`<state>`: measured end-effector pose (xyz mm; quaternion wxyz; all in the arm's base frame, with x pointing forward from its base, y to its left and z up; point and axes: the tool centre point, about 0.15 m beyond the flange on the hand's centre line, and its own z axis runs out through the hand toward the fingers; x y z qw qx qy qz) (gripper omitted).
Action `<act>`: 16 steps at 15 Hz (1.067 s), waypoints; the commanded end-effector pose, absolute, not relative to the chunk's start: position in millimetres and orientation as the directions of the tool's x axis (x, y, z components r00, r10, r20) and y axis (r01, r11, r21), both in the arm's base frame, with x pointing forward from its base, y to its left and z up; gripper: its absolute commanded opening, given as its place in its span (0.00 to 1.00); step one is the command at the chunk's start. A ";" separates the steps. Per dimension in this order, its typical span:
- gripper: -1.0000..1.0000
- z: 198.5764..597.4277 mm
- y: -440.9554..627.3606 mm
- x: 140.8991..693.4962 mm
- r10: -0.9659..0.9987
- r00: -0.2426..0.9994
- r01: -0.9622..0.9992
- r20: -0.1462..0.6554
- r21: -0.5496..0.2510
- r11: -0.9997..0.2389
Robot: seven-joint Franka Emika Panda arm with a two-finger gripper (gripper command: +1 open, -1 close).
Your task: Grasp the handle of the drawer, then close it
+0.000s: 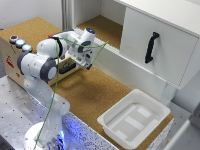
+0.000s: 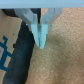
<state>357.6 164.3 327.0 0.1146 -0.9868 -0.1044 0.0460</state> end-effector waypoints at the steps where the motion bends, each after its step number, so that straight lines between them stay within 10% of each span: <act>1: 0.00 325.0 223.9 360.7 0.201 0.978 0.188 -0.048 -0.192 -0.963; 16: 0.00 340.3 338.8 362.1 0.236 0.972 0.235 0.020 -0.179 -0.955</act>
